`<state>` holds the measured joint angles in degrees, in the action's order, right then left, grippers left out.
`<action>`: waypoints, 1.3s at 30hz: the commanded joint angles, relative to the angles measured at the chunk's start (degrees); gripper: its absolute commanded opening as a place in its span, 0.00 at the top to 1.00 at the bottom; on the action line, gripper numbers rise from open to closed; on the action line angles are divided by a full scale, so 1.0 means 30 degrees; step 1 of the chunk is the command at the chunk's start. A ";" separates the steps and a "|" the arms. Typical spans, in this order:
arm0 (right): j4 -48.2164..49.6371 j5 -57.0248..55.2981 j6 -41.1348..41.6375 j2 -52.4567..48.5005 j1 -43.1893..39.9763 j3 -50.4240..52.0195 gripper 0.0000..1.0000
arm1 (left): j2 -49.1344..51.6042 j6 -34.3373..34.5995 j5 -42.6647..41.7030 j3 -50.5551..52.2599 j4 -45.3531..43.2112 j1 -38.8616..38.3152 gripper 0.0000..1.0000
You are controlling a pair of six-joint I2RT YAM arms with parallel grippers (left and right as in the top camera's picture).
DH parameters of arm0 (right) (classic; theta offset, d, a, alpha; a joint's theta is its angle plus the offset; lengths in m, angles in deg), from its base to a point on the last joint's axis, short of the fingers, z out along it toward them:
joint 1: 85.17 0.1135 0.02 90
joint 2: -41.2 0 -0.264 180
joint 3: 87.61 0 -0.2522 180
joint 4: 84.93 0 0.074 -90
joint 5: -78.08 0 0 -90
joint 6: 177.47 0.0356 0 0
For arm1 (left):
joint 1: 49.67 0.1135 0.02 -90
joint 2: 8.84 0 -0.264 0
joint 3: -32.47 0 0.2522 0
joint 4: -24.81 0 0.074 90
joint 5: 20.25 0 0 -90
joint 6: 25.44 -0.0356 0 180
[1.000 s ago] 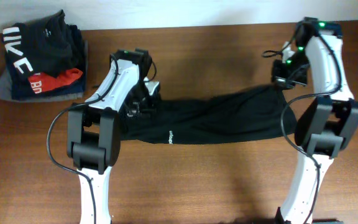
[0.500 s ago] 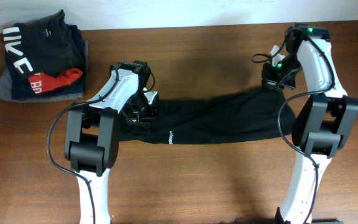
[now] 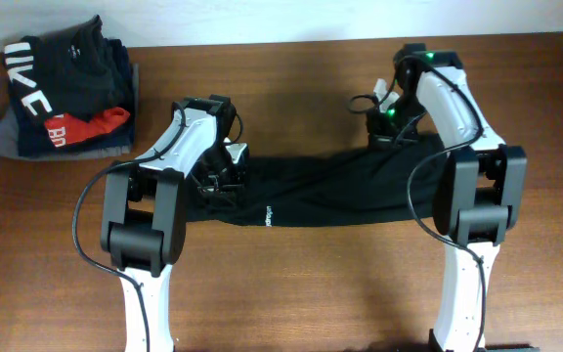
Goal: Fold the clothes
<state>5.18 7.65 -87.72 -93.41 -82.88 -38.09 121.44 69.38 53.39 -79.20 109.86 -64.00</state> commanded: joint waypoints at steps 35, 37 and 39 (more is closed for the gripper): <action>-0.1158 -0.6768 0.1399 0.0678 -0.3555 0.2565 0.96 | 0.0044 -0.0022 0.0882 0.0386 0.0095 0.3235 0.99; -0.1195 -0.6761 0.1406 0.0678 -0.3854 0.2565 0.96 | 0.0044 -0.0124 0.0882 0.0386 0.0095 0.3315 0.99; -0.1290 -0.6783 0.1712 0.0678 -0.4146 0.2565 0.96 | 0.0044 -0.0124 0.0882 0.0386 0.0095 0.3337 0.99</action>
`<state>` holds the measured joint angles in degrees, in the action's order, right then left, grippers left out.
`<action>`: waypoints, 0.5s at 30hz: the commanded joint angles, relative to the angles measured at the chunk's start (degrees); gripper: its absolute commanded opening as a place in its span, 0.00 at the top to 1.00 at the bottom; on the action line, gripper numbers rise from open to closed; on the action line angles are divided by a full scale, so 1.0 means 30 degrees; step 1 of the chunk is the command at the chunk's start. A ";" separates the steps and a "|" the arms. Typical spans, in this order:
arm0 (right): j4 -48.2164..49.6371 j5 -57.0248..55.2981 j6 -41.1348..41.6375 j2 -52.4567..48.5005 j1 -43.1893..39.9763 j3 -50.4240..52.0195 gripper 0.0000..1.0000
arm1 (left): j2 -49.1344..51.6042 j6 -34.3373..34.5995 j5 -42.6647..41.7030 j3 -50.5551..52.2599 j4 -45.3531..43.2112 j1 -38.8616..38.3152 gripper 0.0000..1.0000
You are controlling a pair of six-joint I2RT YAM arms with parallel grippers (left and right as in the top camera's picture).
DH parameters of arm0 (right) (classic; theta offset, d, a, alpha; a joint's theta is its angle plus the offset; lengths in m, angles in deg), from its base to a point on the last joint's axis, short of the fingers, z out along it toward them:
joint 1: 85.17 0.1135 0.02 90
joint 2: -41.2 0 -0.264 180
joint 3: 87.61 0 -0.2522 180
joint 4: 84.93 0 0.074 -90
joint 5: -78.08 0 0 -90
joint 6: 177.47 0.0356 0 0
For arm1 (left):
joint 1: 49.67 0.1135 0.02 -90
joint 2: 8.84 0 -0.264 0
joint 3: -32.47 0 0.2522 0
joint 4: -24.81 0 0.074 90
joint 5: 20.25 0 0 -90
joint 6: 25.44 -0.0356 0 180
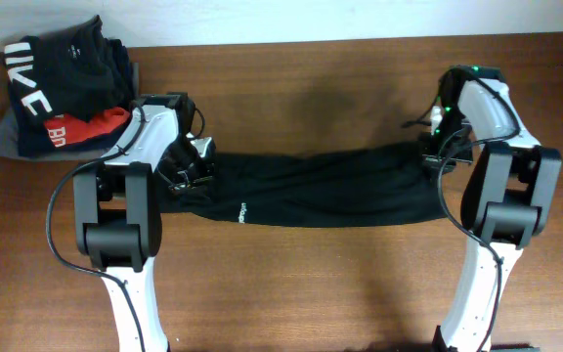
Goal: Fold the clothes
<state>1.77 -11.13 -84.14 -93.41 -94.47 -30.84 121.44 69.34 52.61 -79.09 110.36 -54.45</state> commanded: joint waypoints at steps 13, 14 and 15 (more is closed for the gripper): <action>-0.1894 0.2849 0.1151 0.2616 -0.0517 -0.2922 0.96 | 0.0044 -0.0168 0.1144 0.0350 -0.0087 0.0153 0.98; -0.1858 0.4211 0.0430 0.2856 -0.0503 -0.3184 0.96 | 0.0044 -0.0168 0.1137 0.0350 -0.0095 0.0153 0.98; -0.1821 0.5486 -0.0437 0.3024 -0.0452 -0.3337 0.96 | 0.0044 -0.0168 0.1137 0.0350 -0.0124 0.0153 0.98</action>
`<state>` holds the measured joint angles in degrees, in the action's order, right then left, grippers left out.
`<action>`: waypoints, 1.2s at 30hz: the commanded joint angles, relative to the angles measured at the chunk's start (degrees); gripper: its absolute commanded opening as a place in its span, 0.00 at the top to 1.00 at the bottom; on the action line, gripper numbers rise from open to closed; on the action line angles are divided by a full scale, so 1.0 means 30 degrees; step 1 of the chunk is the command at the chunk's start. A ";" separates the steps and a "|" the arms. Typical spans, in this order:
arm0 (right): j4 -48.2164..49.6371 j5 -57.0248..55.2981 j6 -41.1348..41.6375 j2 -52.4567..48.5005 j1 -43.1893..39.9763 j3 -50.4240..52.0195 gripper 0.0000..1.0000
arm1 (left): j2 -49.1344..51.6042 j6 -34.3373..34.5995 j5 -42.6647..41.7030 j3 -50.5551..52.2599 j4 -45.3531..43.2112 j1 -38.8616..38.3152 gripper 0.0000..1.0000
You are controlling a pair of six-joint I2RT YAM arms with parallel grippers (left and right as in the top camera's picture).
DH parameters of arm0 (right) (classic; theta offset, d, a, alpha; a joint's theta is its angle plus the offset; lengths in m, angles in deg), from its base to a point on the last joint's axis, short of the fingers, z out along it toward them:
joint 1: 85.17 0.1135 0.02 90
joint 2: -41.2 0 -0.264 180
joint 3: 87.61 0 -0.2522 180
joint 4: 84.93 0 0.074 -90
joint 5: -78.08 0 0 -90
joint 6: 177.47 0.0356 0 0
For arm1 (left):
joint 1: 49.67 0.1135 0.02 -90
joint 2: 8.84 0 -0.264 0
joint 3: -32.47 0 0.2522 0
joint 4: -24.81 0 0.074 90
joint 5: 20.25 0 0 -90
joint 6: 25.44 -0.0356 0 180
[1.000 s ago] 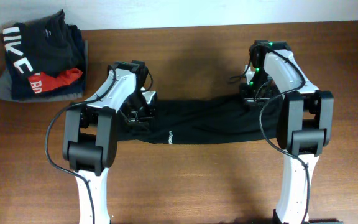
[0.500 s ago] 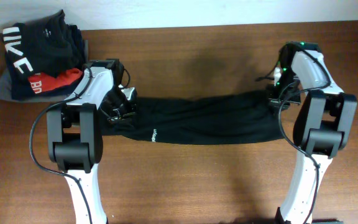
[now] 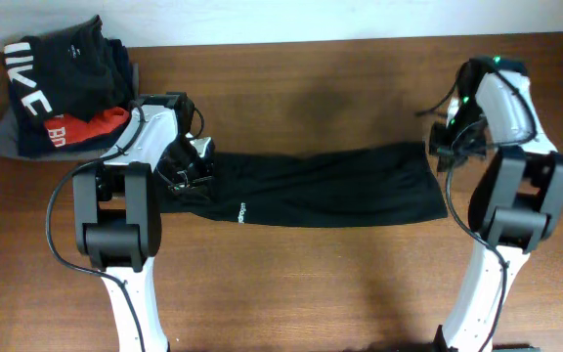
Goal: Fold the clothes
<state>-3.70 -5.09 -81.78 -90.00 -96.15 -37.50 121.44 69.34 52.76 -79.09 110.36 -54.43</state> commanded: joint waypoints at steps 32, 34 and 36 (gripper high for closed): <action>0.6062 0.1013 -0.1107 0.0976 0.1719 0.6375 0.96 | 0.0044 -0.0168 0.1093 0.0350 -0.0226 0.0146 0.98; 0.5850 0.0903 -0.1100 0.0976 0.1443 0.6375 0.96 | 0.0044 -0.0168 0.1093 0.0350 -0.0219 0.0146 0.98; 0.5654 0.0838 -0.1093 0.0976 0.1144 0.6375 0.96 | 0.0044 -0.0168 0.1304 0.0350 -0.0211 0.0146 0.98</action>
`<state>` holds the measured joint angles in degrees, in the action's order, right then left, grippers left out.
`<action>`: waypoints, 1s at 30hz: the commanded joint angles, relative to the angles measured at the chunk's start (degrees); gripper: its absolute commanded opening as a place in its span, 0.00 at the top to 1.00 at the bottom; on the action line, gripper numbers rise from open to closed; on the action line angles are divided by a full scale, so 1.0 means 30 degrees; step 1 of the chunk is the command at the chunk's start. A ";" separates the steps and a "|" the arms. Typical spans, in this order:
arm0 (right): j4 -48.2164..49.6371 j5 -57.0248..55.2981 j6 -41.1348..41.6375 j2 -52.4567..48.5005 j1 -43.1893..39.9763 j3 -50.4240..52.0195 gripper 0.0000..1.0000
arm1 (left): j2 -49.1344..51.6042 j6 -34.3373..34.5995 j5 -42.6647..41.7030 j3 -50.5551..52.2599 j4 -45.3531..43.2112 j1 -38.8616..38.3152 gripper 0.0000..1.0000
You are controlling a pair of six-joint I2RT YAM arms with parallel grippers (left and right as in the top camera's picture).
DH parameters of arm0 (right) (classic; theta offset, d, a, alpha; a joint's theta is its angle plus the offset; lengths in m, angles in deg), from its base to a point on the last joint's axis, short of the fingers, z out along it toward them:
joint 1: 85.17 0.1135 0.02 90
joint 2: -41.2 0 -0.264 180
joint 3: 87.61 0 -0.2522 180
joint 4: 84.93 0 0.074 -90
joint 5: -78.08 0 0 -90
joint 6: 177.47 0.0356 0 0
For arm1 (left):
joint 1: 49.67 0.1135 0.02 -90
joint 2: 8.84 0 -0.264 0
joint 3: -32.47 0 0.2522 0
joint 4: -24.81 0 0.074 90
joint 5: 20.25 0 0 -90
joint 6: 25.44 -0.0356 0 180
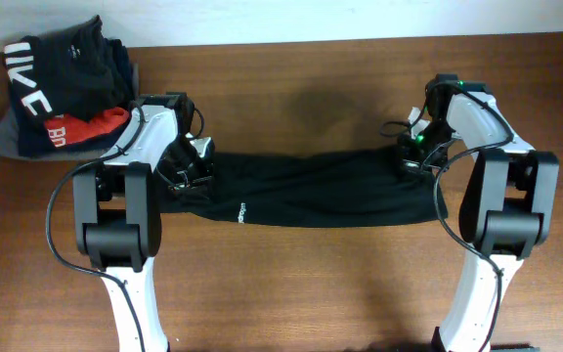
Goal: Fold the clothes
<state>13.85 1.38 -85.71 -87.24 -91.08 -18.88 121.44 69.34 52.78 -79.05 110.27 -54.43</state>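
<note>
A long black garment point(311, 191) with a small white logo lies stretched flat across the table, left to right. My left gripper point(186, 172) sits at its bunched left end, shut on the cloth. My right gripper point(414, 161) is low over the garment's upper right corner. Its fingers are hidden under the wrist, so I cannot tell whether they hold the fabric.
A pile of folded clothes point(62, 88) in black, red and grey sits at the back left corner, close to my left arm. The wooden table point(301, 284) stretches bare in front of the garment. Its back edge point(291, 41) meets a white wall.
My right gripper has moved left and slightly nearer, from just off the garment's right edge to over its upper right corner. The garment and my left gripper have stayed put.
At first the garment lay shorter and more bunched, with both grippers at its ends nearer the middle. Then both grippers stood farther apart and the cloth was stretched long. The right gripper then stood past the right edge, and now it is back over the corner.
</note>
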 commanded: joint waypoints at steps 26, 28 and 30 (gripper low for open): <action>-0.3169 -0.2601 0.1596 0.0087 -0.3060 -0.1166 0.96 | -0.0299 -0.0168 0.2521 -0.2798 0.2987 0.1552 1.00; -0.3774 -0.2594 0.1588 0.0160 -0.3060 -0.2084 0.96 | -0.0641 -0.0168 0.2521 -0.4138 0.3920 0.1552 1.00; -0.4189 -0.2586 0.1588 0.0197 -0.3060 -0.2710 0.96 | -0.0896 -0.0168 0.2521 -0.4867 0.4393 0.1552 1.00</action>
<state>2.25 -5.29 -81.45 -87.33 -100.09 -23.28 121.42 69.32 59.29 -89.72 122.12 -49.99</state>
